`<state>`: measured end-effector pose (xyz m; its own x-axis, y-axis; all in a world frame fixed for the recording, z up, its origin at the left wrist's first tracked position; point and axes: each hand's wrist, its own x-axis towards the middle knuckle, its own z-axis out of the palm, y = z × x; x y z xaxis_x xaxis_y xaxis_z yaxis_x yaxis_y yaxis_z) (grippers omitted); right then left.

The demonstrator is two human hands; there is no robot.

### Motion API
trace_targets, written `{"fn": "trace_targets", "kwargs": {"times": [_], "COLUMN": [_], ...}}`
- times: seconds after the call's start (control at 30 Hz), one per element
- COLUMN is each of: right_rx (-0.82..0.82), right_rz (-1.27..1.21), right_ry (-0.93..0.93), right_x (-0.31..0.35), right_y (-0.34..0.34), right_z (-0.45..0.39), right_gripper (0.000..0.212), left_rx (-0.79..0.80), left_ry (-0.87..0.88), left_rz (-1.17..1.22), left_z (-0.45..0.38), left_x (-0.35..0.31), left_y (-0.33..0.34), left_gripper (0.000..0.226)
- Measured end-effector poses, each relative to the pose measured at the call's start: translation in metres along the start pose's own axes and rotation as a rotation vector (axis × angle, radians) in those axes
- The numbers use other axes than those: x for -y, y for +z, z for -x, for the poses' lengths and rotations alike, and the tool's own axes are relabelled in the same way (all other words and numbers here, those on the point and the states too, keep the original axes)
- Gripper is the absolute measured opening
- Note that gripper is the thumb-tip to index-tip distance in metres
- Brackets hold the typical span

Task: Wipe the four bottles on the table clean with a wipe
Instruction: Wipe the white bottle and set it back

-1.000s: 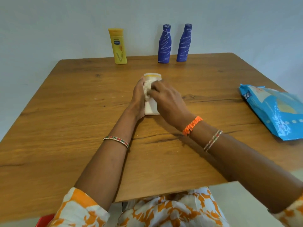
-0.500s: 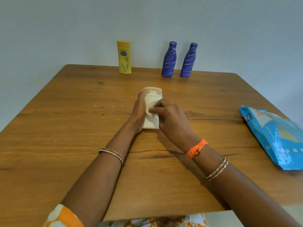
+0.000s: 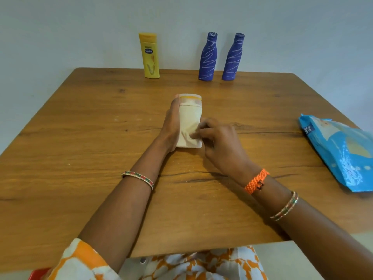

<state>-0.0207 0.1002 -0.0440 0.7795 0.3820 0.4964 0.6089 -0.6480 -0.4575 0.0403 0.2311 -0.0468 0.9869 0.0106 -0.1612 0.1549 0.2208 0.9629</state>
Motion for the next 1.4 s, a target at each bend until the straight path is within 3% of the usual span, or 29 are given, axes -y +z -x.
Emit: {"fn": "trace_targets", "kwargs": {"times": [0.23,0.33,0.47,0.7,0.9,1.13,1.33,1.4], "right_rx": [-0.170,-0.174,-0.096,0.075,-0.055,0.141,-0.068,-0.070], "right_rz": [-0.036,0.009,-0.004,0.075,0.100,0.116,0.262,0.331], "right_ry": [0.076,0.054,0.029,-0.071,-0.023,-0.102,-0.053,-0.045], "right_x": [-0.010,-0.009,-0.006,-0.008,-0.007,0.017,0.001,0.000], "right_y": [-0.006,-0.001,0.003,-0.006,-0.011,0.005,-0.003,-0.002], "right_z": [-0.040,-0.034,-0.009,0.005,-0.030,0.016,-0.054,-0.064], "right_gripper": [0.029,0.030,0.029,0.023,0.023,0.021,0.028,0.028], "left_rx": [0.160,0.147,0.049,0.193,0.180,0.208,0.198,0.179], "left_ry": [-0.070,-0.067,-0.055,-0.113,-0.073,-0.170,-0.024,-0.032], "left_rz": [0.014,0.022,-0.047,0.092,0.044,0.286,0.102,0.085], "left_z": [0.008,0.007,0.001,0.008,0.005,0.003,0.004,0.004], "left_x": [-0.006,-0.006,-0.002,-0.004,-0.002,-0.002,0.000,0.002], "left_y": [-0.001,-0.002,0.001,0.001,0.000,0.000,-0.005,-0.006], "left_gripper": [0.058,0.059,0.060,0.066,0.062,0.065,0.049,0.049]}}
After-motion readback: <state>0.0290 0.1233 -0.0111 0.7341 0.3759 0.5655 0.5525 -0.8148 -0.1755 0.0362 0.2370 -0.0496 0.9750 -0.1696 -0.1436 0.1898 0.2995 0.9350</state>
